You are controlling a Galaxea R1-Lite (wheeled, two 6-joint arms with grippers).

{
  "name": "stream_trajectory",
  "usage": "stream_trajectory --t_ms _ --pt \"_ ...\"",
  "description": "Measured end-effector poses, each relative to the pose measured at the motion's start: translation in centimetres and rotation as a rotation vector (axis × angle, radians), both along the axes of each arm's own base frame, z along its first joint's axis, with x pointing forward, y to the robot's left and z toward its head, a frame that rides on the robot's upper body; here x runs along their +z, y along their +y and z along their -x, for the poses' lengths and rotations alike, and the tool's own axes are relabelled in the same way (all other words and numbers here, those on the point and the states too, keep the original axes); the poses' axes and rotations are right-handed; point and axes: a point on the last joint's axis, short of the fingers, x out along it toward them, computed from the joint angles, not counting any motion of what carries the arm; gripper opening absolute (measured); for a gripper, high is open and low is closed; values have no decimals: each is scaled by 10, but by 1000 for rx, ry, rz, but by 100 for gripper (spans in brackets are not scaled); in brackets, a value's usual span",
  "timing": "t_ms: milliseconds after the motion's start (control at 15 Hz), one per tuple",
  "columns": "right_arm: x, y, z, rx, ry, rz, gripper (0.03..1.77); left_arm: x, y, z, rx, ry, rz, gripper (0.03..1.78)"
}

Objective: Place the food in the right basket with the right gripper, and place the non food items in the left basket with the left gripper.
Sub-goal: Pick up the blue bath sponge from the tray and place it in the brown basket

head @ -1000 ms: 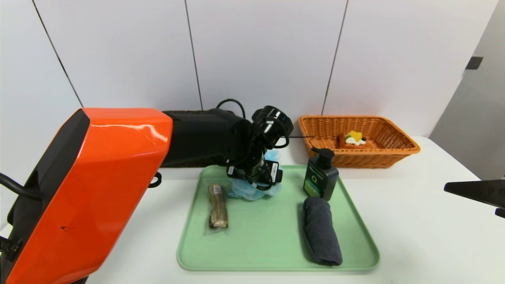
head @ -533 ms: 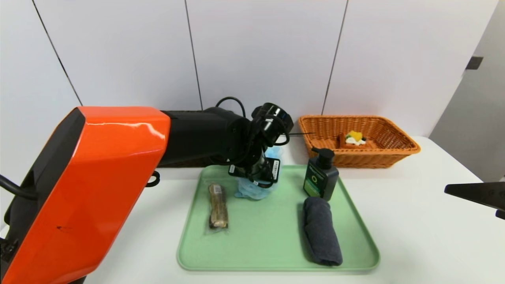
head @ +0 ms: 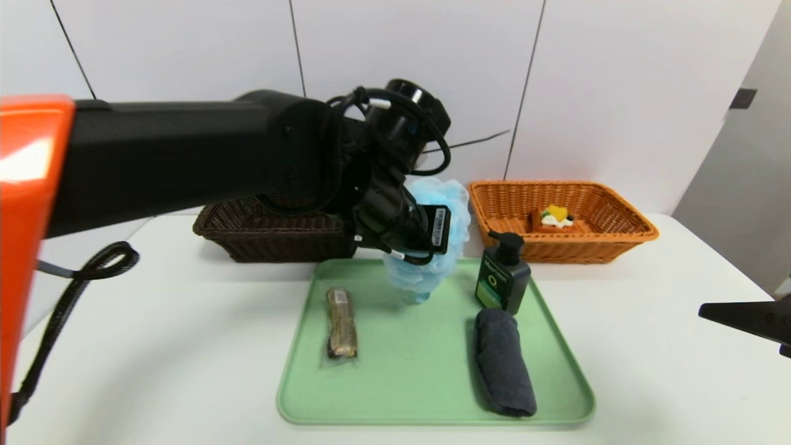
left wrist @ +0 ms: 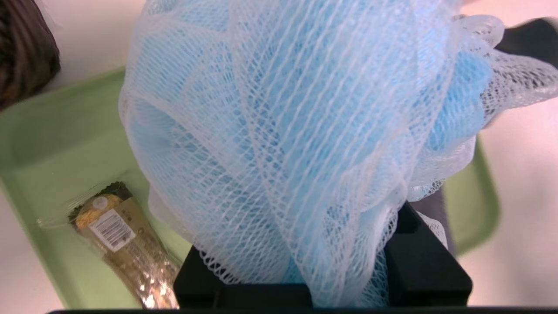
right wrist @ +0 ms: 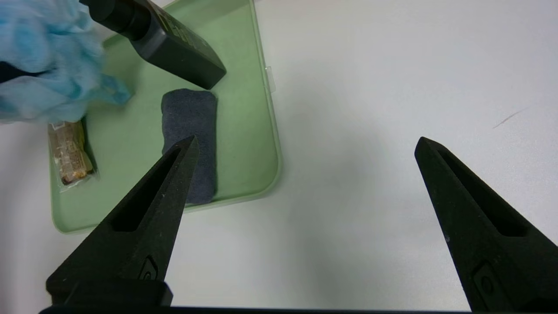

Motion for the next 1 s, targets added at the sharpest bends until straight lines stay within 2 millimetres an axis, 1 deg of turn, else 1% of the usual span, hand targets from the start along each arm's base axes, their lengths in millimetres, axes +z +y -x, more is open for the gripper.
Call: stream_trajectory --t_ms 133,200,333,467,600,733,933,1000 --pt "-1 0 0 0 3 0 171 32 17 12 -13 -63 56 65" --pt "-1 0 0 0 5 -1 171 46 31 14 -3 -102 71 64" --pt "-1 0 -1 0 7 -1 171 68 63 10 49 -180 93 63" --pt "0 0 -2 -7 2 1 171 84 95 0 126 -240 120 63" --pt "0 -2 -2 -21 4 3 171 92 130 -14 197 -277 133 63" --pt "0 -3 -3 -30 9 4 171 95 162 -26 261 -290 141 63" --pt "-1 -4 -4 -44 16 8 171 89 208 -47 313 -281 135 61" --pt "-1 -4 -5 -46 17 11 171 85 219 -53 327 -273 123 61"
